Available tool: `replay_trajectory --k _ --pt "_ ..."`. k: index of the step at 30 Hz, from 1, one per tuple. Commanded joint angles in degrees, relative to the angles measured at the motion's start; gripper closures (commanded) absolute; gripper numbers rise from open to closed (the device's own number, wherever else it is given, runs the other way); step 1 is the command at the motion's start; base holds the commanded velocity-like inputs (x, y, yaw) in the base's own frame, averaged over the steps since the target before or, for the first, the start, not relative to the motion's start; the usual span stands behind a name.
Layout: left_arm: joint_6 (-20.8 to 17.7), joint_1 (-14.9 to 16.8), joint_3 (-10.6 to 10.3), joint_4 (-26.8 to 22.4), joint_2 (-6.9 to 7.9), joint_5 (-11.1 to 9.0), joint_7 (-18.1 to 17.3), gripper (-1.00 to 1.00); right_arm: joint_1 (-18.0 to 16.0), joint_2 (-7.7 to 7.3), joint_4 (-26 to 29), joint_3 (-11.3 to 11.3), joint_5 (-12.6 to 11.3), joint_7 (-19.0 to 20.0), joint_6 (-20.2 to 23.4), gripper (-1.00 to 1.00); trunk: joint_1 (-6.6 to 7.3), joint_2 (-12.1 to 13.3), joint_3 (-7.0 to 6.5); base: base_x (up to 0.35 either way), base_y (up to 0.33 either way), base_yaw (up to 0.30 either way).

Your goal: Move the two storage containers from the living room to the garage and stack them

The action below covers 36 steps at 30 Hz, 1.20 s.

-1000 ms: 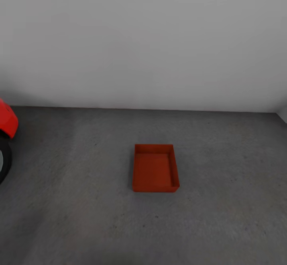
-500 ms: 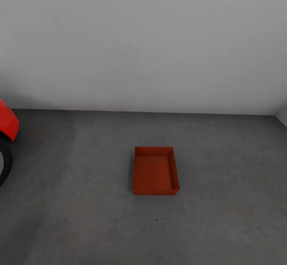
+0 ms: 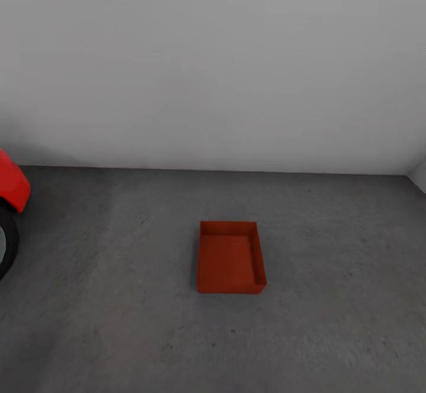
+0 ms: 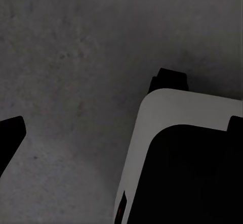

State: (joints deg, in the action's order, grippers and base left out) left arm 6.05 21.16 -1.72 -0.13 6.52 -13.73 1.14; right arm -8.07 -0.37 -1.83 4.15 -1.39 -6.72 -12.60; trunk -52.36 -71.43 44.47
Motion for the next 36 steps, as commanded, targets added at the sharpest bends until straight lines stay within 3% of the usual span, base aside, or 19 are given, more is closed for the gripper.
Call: replay_trajectory --k 1,18,36 --pt "0.2 0.0 -0.2 0.0 0.01 -0.3 0.1 -1.00 0.2 0.02 -0.2 0.4 -0.1 -0.2 -0.3 -1.00 0.00 0.0 -0.06 0.000 0.000 0.000" --pt "0.2 0.0 -0.2 0.0 0.00 -0.3 0.1 -1.00 0.8 0.04 -0.1 0.4 -0.4 -0.8 -0.4 -1.00 0.00 0.0 -1.39 0.000 0.000 -0.004" --pt "0.2 0.0 -0.2 0.0 -0.01 -0.3 0.1 -1.00 1.1 0.00 -0.2 0.3 -0.7 -1.0 -1.1 -1.00 0.00 0.0 -2.88 0.000 0.000 -0.088"
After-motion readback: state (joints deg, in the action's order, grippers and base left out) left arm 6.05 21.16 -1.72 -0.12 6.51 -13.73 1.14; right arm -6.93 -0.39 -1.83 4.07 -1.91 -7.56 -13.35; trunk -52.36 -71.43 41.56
